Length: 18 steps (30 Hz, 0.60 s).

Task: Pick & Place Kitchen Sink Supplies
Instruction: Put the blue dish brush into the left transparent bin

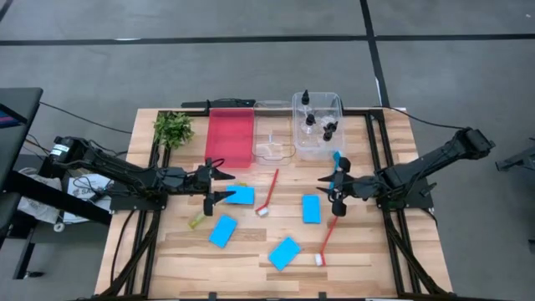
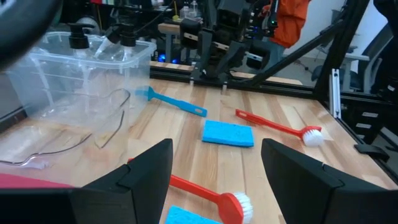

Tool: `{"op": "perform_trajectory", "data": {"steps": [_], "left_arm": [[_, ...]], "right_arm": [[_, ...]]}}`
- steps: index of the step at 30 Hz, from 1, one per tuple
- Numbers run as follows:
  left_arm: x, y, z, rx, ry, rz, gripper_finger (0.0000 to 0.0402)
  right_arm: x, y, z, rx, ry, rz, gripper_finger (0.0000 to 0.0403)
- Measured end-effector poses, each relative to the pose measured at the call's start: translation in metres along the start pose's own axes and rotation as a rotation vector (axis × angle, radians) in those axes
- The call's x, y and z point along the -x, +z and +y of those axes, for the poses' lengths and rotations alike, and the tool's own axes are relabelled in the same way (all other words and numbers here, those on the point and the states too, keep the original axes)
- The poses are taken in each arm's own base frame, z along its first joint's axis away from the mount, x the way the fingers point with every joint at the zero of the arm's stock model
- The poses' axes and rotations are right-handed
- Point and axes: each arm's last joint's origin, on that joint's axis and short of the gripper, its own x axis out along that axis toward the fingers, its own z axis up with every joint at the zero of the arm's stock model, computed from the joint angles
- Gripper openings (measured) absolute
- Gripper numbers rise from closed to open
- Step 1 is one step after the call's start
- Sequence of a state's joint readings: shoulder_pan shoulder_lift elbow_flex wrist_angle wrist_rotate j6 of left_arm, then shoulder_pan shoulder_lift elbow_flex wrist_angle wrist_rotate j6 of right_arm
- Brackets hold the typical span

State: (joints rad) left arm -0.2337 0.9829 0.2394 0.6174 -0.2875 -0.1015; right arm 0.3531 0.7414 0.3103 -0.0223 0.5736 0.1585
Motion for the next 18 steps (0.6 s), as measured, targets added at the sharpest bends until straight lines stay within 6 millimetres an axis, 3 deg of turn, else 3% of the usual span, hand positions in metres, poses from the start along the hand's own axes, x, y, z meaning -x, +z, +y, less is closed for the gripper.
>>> {"op": "perform_trajectory", "data": {"steps": [18], "left_arm": [[0.0000, 0.0000, 0.0000, 0.000, 0.000, 0.000, 0.0248]], "right_arm": [[0.0000, 0.0000, 0.0000, -0.034, 0.000, 0.000, 0.0123]]}}
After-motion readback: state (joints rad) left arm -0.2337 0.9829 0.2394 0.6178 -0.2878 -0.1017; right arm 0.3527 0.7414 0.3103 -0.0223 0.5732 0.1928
